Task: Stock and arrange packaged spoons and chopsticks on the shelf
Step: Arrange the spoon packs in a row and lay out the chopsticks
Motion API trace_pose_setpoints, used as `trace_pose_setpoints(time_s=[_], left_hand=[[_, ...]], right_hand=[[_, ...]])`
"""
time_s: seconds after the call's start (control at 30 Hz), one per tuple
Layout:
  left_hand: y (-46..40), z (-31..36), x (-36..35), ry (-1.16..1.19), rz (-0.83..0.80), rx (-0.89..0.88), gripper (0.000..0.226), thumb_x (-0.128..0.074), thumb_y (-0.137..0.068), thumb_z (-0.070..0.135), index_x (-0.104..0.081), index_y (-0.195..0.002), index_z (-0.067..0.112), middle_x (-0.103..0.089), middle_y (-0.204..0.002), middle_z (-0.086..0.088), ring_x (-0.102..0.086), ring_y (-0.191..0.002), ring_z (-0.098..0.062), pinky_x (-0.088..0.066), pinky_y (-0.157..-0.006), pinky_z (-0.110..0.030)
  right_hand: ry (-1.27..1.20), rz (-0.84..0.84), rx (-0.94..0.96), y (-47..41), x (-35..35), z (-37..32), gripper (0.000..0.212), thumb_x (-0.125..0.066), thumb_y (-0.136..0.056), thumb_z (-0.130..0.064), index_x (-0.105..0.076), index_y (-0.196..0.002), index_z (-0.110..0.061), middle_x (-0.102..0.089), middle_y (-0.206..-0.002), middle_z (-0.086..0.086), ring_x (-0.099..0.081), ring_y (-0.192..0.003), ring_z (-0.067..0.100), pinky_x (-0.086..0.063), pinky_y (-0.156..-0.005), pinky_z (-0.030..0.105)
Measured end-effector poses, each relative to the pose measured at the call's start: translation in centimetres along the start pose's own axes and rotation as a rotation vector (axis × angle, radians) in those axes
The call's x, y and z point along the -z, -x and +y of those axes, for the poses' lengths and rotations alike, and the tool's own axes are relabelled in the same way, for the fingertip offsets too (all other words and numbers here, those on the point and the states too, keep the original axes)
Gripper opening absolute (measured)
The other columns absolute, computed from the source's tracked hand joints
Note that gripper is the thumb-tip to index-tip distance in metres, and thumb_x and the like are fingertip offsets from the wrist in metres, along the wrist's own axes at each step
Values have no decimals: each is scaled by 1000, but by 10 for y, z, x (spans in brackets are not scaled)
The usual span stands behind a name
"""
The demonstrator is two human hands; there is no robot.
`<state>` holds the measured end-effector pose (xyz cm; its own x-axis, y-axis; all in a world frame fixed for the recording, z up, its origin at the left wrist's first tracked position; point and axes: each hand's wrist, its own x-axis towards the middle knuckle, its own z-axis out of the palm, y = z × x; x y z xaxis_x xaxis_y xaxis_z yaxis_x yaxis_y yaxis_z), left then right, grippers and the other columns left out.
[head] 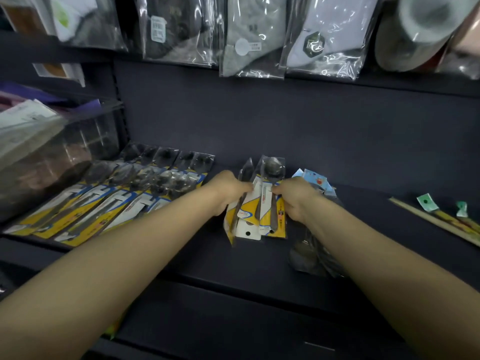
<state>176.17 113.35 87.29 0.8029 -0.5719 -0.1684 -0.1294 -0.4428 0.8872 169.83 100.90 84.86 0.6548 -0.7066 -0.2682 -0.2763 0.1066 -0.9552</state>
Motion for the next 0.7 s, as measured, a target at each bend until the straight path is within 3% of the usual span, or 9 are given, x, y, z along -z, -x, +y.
trace_pose_setpoints(time_s=[0.1,0.2,0.3,0.37,0.47,0.53,0.6,0.7], left_hand=[[6,-2,8,285,-207,117,23,-61,-85,12,-60,-101,-4,-66,-67,-8,-63,-54,-20,-52,-42,-23],[19,-5,16,507,-347,129,12,-52,-89,5,-64,-89,3,-71,-61,-8,-68,-52,-18,-57,-49,-31],[34,-11,36,554,-238,39,11,-54,-86,1,-64,-84,4,-69,-70,-13,-66,-51,-20,-56,-51,-32],[46,-17,56,497,-115,-31,11,-59,-82,2,-66,-75,6,-65,-68,-13,-62,-50,-18,-54,-55,-30],[59,-32,89,468,45,-71,12,-61,-82,3,-66,-72,9,-66,-52,-4,-61,-43,-14,-52,-49,-25],[67,-39,107,478,80,-74,10,-59,-84,2,-64,-76,5,-64,-47,-5,-59,-39,-14,-50,-41,-23],[73,-45,119,468,101,-58,13,-57,-84,1,-63,-73,4,-62,-47,-7,-58,-38,-14,-50,-40,-22],[81,-52,136,488,125,-23,10,-55,-85,1,-64,-80,3,-64,-45,-4,-61,-39,-14,-49,-38,-21]], right_hand=[[-59,-76,24,5,-1,-3,13,-50,-87,3,-60,-95,6,-63,-111,29,-60,-89,32,-43,-96,60],[-162,-190,84,14,-4,-13,28,-42,-91,4,-56,-114,12,-64,-101,22,-63,-86,31,-51,-89,47],[-223,-352,102,24,-8,-24,24,-40,-93,3,-60,-106,5,-65,-91,14,-63,-80,23,-57,-70,29],[-132,-330,127,27,-15,-31,17,-46,-92,1,-63,-96,-1,-66,-84,9,-63,-74,18,-57,-60,23],[-41,-220,95,18,-35,-30,10,-54,-89,-2,-62,-84,-5,-63,-70,6,-62,-60,15,-52,-53,25],[1,-173,53,12,-53,-28,3,-57,-87,-1,-59,-88,-2,-60,-67,9,-59,-55,18,-51,-53,27],[67,-117,34,8,-68,-28,6,-59,-86,0,-55,-89,-2,-57,-69,10,-56,-56,19,-49,-49,27],[105,-93,6,3,-88,-33,22,-56,-87,4,-44,-73,-7,-52,-69,9,-53,-52,17,-46,-43,26]])
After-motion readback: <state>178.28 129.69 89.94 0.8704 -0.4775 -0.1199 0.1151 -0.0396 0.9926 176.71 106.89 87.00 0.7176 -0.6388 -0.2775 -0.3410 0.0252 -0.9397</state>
